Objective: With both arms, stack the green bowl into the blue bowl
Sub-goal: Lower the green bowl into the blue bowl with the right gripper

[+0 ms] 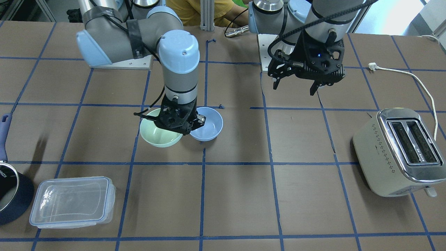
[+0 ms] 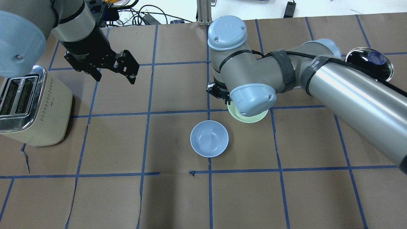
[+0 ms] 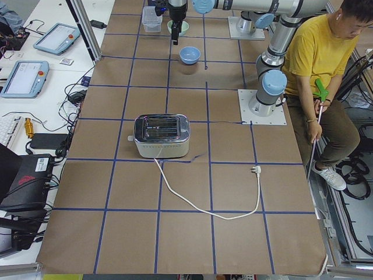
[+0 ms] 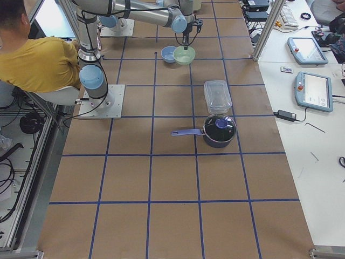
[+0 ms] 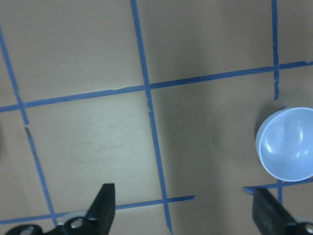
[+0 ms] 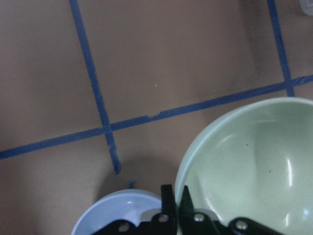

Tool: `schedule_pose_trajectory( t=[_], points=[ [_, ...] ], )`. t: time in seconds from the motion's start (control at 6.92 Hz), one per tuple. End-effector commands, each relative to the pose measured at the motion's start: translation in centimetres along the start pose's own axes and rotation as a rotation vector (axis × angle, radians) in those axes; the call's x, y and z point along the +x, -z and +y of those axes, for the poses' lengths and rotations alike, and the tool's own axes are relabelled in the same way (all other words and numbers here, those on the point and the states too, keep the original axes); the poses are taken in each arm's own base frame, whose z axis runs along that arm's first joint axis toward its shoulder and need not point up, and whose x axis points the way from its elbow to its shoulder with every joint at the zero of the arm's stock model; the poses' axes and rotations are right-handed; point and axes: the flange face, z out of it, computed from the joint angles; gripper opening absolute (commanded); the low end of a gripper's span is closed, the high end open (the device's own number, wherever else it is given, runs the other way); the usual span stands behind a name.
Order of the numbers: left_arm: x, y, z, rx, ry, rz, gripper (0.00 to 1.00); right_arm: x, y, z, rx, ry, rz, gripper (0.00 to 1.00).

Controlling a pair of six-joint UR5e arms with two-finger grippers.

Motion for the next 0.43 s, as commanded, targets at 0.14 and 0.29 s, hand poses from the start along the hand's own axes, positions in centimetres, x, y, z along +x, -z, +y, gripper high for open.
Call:
schedule_pose_trajectory(
  t=[0.14, 0.29],
  points=[
    [-1.0, 0.9, -0.3, 0.083, 0.021, -0.005, 1.0, -6.0, -1.8, 4.8, -0.015, -0.035, 0.009, 0.0],
    [-0.9, 1.2, -0.3, 0.091, 0.021, -0.007, 1.0, -7.0, -2.4, 5.7, -0.022, -0.036, 0.014, 0.0]
  ],
)
